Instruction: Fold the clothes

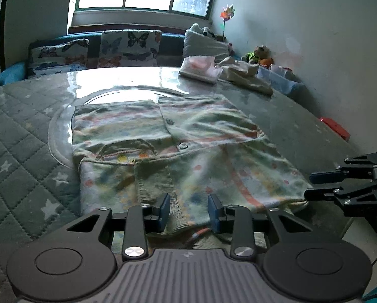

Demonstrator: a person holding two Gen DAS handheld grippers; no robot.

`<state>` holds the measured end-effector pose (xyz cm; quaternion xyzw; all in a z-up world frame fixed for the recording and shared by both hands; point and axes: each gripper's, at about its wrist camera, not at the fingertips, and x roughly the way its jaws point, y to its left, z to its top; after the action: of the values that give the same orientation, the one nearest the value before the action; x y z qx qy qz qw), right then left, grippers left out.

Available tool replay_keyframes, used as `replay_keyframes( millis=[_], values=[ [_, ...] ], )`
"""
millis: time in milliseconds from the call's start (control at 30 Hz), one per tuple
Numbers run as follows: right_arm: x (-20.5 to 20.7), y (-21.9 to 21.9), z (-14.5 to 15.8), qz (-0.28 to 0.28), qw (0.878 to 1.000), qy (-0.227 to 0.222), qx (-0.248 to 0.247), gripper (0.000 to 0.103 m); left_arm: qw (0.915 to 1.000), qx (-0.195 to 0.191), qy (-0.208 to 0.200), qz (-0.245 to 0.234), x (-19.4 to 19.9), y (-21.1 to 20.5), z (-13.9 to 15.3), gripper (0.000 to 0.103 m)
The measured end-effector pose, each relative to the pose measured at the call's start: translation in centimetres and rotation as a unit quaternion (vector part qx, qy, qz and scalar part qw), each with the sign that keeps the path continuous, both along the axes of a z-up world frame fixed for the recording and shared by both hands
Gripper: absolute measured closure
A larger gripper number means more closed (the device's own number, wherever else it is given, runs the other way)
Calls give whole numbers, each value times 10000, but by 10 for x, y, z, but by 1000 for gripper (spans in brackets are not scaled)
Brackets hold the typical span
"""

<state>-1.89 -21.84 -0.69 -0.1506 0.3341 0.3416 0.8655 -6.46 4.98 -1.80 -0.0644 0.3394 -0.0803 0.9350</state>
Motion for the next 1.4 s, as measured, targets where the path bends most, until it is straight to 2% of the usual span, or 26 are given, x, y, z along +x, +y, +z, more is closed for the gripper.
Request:
replay_keyframes(
  millis=[167,300,367,433,633,833,967,1100,1200,1400],
  values=[
    [4,5,-11,42,9999,128,16,69,9998,-66,128,126,-2,3,-5,66],
    [4,2,-6,-21,9999,122,61,67,9995,-121,173,222,-2,6,-3,65],
    [2,3,-3,-1,9999,51,100,63,9995,-114,180,243,-3,5,-2,63],
    [0,3,0,21,9999,-22,138,54,9994,-100,183,261,-4,5,-1,58],
    [-5,9,-5,153,9998,28,136,46,9993,-31,184,313,-8,3,4,51],
    [-12,10,0,177,9996,-134,201,22,9992,61,96,377,-16,1,9,38],
    [-16,7,0,128,9995,-115,277,14,9991,148,-42,390,-23,-3,13,24],
    [-23,3,2,119,9989,-180,426,1,9988,194,-212,407,-30,-7,18,7],
    [-28,1,4,104,9984,-232,513,0,9984,193,-323,417,-36,-9,21,1],
    [-35,-3,4,37,9972,-195,726,0,9979,145,-507,386,-47,-12,26,0]
  ],
)
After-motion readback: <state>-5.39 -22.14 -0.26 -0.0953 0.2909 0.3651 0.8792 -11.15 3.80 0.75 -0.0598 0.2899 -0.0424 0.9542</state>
